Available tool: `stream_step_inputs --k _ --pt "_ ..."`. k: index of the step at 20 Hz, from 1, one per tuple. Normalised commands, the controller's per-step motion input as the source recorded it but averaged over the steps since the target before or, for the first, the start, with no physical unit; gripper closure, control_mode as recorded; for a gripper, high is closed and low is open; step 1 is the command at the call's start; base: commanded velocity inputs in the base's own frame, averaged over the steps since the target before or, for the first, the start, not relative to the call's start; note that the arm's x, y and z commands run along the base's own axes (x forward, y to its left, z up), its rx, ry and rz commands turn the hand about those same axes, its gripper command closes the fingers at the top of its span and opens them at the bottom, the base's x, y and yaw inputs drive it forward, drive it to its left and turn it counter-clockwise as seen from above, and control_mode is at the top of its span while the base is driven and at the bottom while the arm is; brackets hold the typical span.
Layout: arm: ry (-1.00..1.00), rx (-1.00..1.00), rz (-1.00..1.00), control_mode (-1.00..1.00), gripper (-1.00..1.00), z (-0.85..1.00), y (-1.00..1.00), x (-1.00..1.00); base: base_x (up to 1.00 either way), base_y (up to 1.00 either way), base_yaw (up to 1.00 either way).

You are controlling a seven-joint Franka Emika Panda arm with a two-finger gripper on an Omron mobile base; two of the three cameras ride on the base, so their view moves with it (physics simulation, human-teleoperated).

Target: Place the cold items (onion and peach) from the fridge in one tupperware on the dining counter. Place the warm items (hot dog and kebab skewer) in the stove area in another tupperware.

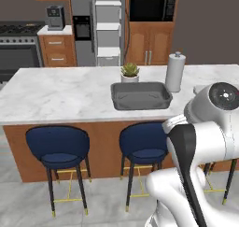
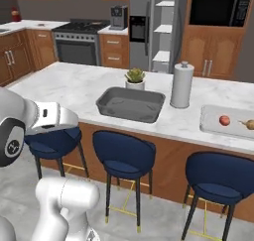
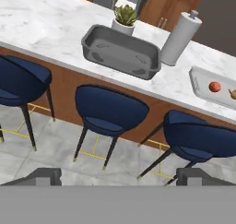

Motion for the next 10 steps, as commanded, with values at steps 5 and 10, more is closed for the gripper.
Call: stream_step_inputs --k 5,10 --pt "0.0 0.0 0.0 1.0 -1.0 0.0 0.0 0.0 0.0 1.0 -0.03" --pt "0.0 0.0 0.0 1.0 -1.0 0.0 0.0 0.0 0.0 1.0 -0.06"
